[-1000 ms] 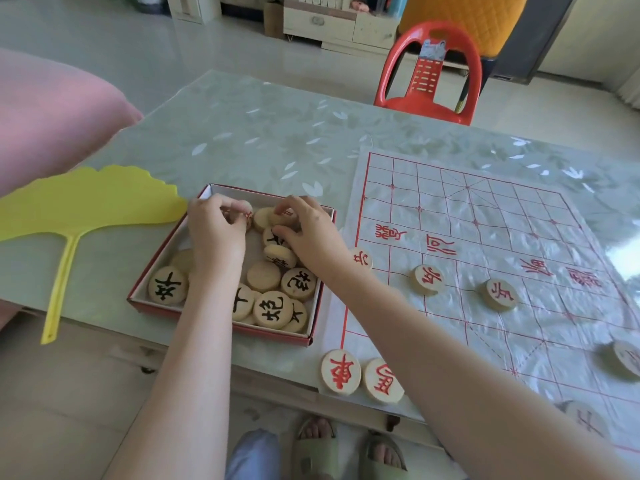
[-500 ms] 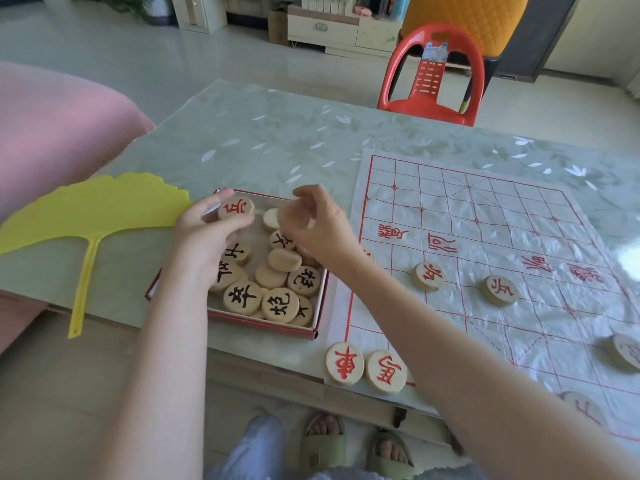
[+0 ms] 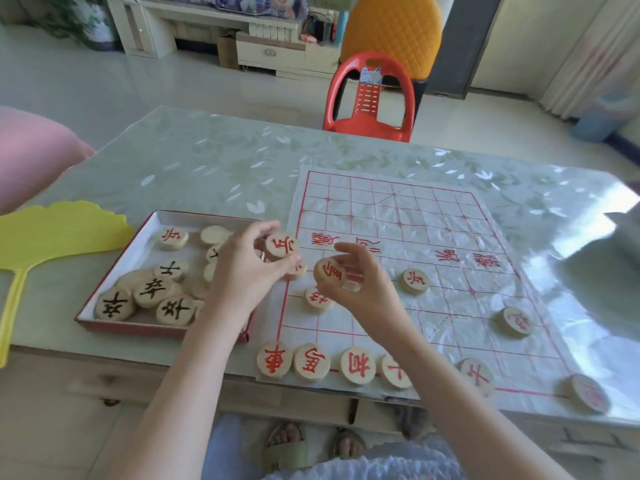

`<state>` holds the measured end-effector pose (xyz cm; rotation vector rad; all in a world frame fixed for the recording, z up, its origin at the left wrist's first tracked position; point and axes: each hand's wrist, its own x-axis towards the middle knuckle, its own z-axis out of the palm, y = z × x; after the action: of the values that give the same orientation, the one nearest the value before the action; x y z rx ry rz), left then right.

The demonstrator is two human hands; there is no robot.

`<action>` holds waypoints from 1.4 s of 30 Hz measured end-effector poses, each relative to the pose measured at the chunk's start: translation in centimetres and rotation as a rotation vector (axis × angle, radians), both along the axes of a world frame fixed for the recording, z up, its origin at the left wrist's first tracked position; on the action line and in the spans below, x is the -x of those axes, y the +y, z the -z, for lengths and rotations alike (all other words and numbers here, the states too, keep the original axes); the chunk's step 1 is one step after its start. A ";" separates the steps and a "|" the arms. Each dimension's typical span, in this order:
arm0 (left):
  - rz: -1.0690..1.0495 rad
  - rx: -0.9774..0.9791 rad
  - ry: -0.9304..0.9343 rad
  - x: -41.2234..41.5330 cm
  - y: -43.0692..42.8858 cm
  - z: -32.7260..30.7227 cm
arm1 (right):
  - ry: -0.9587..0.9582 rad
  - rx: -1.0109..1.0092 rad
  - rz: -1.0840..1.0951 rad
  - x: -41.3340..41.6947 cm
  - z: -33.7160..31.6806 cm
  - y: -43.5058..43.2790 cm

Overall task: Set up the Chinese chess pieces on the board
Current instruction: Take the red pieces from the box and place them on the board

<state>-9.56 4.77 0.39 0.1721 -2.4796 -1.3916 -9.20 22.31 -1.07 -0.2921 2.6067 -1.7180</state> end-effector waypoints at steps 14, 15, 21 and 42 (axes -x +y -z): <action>0.198 0.147 -0.054 1.1 10.7 -0.1 | -0.040 -0.044 0.138 -2.6 0.1 9.9; 0.224 0.144 -0.051 1.2 11.7 -0.1 | -0.043 -0.060 0.147 -2.9 0.1 10.9; 0.376 0.179 -0.072 1.6 18.5 0.6 | -0.059 -0.289 0.256 -5.6 0.1 18.0; 0.452 0.304 -0.097 3.9 27.3 3.4 | -0.107 -0.816 0.178 -8.5 2.2 25.5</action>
<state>-13.45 32.06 -2.97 -0.4196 -2.8933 -1.1474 -0.71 47.78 -3.25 0.0515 3.0222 -0.5404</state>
